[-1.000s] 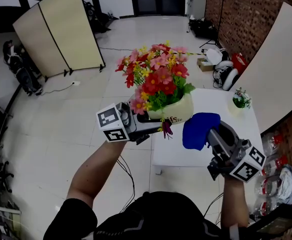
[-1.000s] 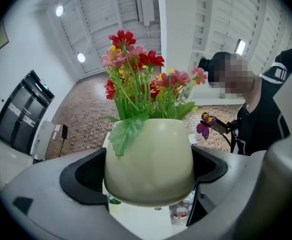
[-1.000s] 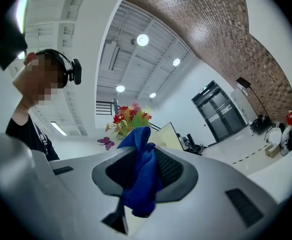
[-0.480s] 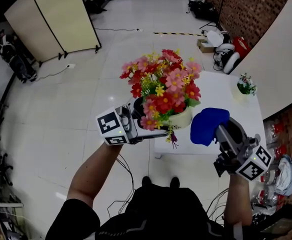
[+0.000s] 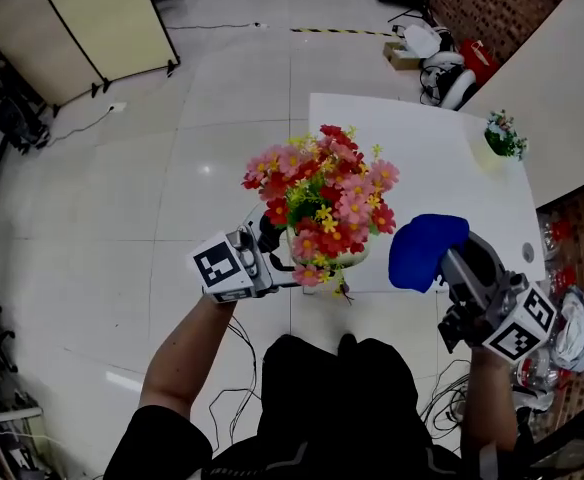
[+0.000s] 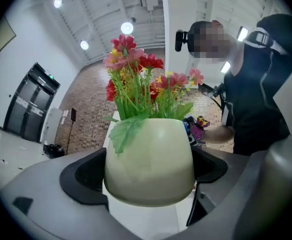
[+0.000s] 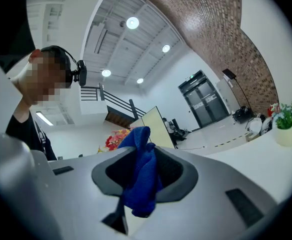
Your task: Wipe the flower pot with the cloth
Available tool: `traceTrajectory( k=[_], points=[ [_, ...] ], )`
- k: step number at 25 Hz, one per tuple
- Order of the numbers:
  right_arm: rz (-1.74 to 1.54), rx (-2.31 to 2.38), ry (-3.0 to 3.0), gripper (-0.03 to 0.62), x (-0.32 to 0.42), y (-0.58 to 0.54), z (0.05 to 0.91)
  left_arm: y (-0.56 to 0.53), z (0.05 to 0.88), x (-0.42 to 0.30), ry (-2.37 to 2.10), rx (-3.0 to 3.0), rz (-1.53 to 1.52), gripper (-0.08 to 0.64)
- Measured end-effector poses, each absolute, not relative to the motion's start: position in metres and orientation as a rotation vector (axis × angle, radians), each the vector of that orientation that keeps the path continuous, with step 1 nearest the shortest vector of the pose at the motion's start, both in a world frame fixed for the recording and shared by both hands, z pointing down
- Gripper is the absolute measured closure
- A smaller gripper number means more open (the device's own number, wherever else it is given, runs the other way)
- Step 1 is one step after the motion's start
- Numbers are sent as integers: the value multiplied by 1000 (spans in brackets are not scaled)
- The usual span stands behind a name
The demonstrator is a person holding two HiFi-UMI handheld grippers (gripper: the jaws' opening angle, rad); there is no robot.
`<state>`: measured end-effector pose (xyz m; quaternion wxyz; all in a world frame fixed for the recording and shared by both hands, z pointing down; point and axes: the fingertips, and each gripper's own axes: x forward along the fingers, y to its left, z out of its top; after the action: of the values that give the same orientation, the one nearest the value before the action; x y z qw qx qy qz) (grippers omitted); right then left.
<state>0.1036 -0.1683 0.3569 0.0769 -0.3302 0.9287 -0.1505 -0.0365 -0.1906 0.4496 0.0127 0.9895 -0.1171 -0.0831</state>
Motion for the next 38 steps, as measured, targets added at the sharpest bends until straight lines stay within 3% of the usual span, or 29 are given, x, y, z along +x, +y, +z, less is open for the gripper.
traceTrajectory(
  k=[14, 38],
  points=[
    [-526, -1053, 2850, 495, 105, -186, 483, -190, 630, -26, -309, 3066, -115, 38],
    [-720, -1145, 2876, 495, 119, -211, 486, -191, 655, -14, -228, 3052, -97, 37]
  ],
)
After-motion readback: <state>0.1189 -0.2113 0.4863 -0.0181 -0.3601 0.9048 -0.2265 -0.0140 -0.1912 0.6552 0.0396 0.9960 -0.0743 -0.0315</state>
